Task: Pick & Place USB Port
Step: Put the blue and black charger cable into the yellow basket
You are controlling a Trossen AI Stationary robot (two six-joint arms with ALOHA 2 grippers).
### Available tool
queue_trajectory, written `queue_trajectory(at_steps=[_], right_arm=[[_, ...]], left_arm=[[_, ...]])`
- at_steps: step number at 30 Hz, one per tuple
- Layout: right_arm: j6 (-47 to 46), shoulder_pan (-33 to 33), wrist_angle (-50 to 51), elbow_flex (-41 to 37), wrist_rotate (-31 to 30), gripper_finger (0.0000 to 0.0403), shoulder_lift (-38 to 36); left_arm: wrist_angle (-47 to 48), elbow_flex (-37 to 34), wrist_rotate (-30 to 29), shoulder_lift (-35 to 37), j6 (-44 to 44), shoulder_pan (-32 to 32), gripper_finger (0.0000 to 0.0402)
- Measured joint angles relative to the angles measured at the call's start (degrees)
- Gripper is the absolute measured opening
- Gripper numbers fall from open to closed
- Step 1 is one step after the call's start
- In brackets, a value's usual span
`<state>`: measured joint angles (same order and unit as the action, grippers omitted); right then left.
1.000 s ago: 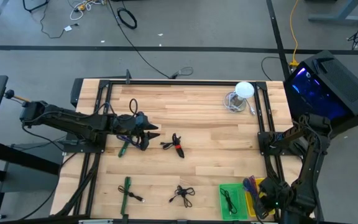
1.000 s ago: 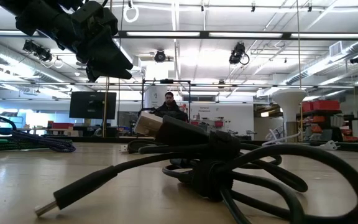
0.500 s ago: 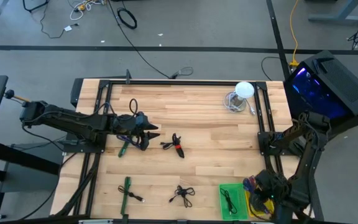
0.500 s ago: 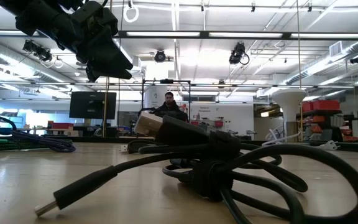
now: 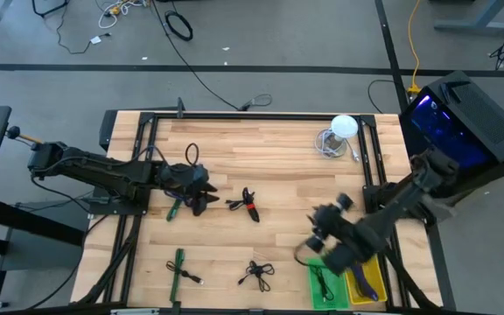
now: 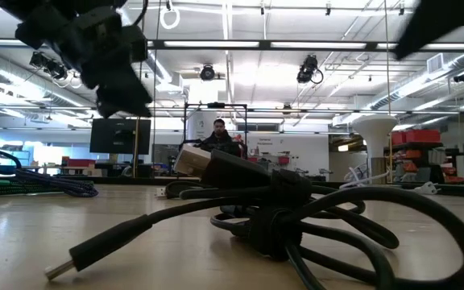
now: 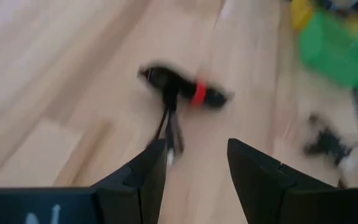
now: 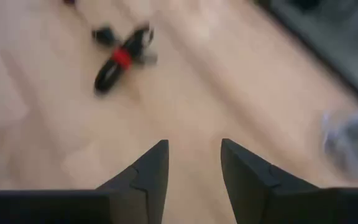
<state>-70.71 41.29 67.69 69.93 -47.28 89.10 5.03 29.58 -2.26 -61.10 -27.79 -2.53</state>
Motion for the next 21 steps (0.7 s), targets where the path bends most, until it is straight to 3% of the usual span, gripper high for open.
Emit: queue_trajectory(at_steps=[3, 6, 11, 18, 21], right_arm=[[12.99, -5.7, -5.96, 0.0, -2.73, 0.0146, 0.0], [22.44, -10.89, -11.54, 0.0, -1.74, 0.0146, 0.0], [30.79, -17.77, -17.84, 0.0, -1.17, 0.0146, 0.0], [39.11, -24.01, -27.45, 0.0, 4.29, 0.0146, 0.14], [43.46, -25.19, -31.68, -0.04, 7.31, 0.0146, 0.51]], left_arm=[[5.67, 0.0, 2.58, 0.0, 3.31, -0.81, 0.0177], [10.21, 0.0, 6.13, 0.0, 4.78, -2.61, 0.0177], [14.82, 0.0, 8.04, 0.0, 7.11, -5.83, 0.0177], [30.14, 0.0, -3.41, 0.0, 14.78, -7.67, 0.0177], [29.23, 0.04, -4.48, 0.0, 14.9, -7.56, 0.0177]])
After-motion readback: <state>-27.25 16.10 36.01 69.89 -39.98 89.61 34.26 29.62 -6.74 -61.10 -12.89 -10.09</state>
